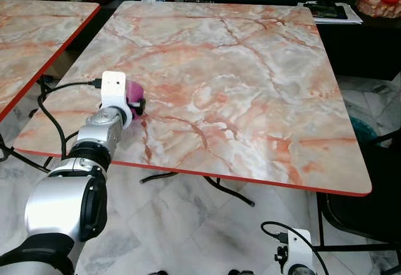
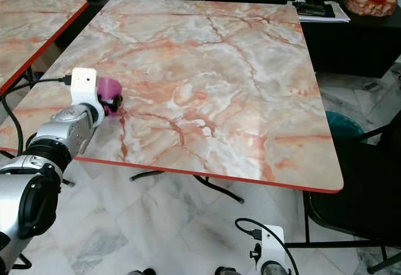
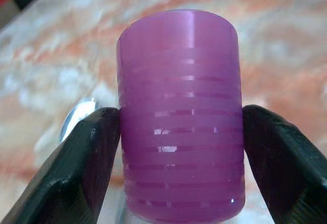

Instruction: Setting the table

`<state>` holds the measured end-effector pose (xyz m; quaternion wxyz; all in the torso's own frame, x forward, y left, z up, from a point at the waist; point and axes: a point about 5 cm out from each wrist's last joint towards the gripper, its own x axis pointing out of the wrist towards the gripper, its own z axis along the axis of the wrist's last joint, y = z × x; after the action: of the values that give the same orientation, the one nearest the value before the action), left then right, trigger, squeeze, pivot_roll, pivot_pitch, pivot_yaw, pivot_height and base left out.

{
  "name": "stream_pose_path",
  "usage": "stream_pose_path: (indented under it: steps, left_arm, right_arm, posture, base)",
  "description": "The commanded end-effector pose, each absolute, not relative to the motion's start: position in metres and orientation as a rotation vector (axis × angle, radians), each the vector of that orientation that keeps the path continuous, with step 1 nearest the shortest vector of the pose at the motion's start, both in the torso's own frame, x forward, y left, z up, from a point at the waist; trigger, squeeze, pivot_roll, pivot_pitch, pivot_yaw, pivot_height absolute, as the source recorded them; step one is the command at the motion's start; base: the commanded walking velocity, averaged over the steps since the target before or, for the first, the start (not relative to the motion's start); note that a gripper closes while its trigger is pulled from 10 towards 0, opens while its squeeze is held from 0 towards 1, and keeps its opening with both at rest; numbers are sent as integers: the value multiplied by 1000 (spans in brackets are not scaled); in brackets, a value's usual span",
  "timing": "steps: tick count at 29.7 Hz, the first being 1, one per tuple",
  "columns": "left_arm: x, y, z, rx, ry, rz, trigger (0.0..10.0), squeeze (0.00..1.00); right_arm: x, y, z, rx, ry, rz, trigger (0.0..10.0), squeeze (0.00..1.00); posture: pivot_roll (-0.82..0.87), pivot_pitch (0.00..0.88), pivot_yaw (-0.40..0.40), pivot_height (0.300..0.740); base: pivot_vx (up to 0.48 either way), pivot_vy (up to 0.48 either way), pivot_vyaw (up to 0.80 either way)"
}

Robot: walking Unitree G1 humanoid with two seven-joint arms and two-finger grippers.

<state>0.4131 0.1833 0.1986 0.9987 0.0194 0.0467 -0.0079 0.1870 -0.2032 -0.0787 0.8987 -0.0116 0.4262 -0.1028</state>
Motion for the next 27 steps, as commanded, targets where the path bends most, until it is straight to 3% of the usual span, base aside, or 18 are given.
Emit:
stream_pose_path:
  steps: [1,12,27]
  left_arm:
    - [411,182,200,23,20,-8,10000,0]
    - [393,182,182,21,-153,77,10000,0]
    - [376,186,170,18,-234,149,10000,0]
  right_arm:
    - [180,-204,-82,-14,901,-231,10000,0]
    - [181,-204,-82,-12,895,-231,10000,0]
    - [181,-204,-81,-7,884,-237,10000,0]
  posture:
    - [-75,144,8,740]
    - [-72,144,7,740]
    - [-67,139,10,740]
  base:
    - [0,0,0]
    - [0,0,0]
    - [0,0,0]
